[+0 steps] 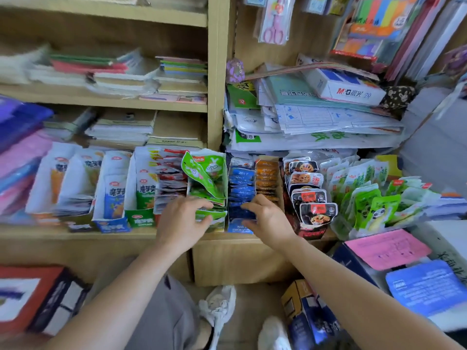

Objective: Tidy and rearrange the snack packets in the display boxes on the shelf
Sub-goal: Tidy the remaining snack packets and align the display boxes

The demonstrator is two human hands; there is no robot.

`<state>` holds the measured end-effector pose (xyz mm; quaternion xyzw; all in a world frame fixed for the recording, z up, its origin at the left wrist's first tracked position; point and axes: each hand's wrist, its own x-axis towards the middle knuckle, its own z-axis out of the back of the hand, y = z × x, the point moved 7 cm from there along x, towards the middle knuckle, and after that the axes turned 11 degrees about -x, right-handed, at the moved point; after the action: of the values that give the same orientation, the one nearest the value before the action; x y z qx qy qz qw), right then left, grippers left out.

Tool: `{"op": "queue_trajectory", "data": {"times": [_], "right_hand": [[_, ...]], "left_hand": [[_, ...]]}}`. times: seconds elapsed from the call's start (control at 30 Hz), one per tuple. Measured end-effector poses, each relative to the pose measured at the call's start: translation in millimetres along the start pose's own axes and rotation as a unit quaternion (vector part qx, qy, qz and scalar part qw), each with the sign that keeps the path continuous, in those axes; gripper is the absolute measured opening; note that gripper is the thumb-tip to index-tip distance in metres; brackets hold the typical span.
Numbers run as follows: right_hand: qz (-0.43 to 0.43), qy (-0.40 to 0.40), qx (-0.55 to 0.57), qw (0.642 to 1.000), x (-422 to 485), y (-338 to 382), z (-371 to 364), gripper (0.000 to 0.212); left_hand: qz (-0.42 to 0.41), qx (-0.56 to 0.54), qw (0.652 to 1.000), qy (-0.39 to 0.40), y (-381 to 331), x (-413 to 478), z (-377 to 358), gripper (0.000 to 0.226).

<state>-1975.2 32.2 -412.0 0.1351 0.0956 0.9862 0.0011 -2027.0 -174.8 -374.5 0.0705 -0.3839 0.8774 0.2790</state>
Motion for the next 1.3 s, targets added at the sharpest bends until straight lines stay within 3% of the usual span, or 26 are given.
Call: {"op": "queue_trajectory", "data": {"times": [0.13, 0.2, 0.3, 0.53, 0.73, 0.87, 0.97, 1.03, 1.13, 1.23, 1.3], "right_hand": [[0.021, -0.050, -0.018, 0.998, 23.9, -3.7, 4.7, 0.010], [0.022, -0.074, -0.036, 0.996, 30.7, -8.5, 9.9, 0.006], [-0.002, -0.083, -0.041, 0.996, 39.9, -16.7, 9.8, 0.010], [0.007, -0.081, -0.064, 0.995, 43.0, -11.3, 3.0, 0.037], [0.025, -0.137, -0.049, 0.989, 33.0, 14.2, 28.3, 0.038], [0.010, -0.103, 0.088, 0.991, 65.7, 48.6, 27.7, 0.045], [-0.010, -0.047, 0.110, 0.993, 99.7, 69.3, 14.9, 0.057], [-0.007, -0.017, 0.093, 0.996, 115.3, 76.9, 6.1, 0.050], [0.002, -0.020, 0.105, 0.994, 126.4, 70.1, 5.2, 0.015], [-0.057, -0.049, 0.175, 0.982, 132.0, 32.9, 16.3, 0.014], [-0.097, -0.079, 0.255, 0.959, 129.2, 7.9, 27.2, 0.003]], "left_hand": [[-0.069, 0.061, 0.995, 0.029, -20.0, 5.7, -22.6, 0.029], [-0.084, 0.070, 0.992, 0.066, -21.4, 8.9, -38.7, 0.036], [-0.111, 0.081, 0.985, 0.101, -20.3, 9.3, -56.7, 0.037], [-0.120, 0.043, 0.990, 0.060, -7.8, 4.9, -45.3, 0.047], [-0.047, 0.026, 0.998, -0.018, 31.3, 0.2, 1.8, 0.024], [0.009, -0.014, 0.999, 0.038, 39.7, -3.0, 9.5, 0.028], [0.031, 0.007, 0.995, 0.090, 37.8, -0.4, 10.9, 0.026], [0.034, 0.024, 0.993, 0.111, 37.4, 3.1, 11.1, 0.021], [0.038, 0.035, 0.990, 0.135, 38.5, 6.7, 11.0, 0.011], [0.021, 0.039, 0.987, 0.154, 36.8, 11.1, 11.9, 0.017], [0.003, 0.031, 0.989, 0.144, 32.7, 15.1, 16.2, 0.024]]}}
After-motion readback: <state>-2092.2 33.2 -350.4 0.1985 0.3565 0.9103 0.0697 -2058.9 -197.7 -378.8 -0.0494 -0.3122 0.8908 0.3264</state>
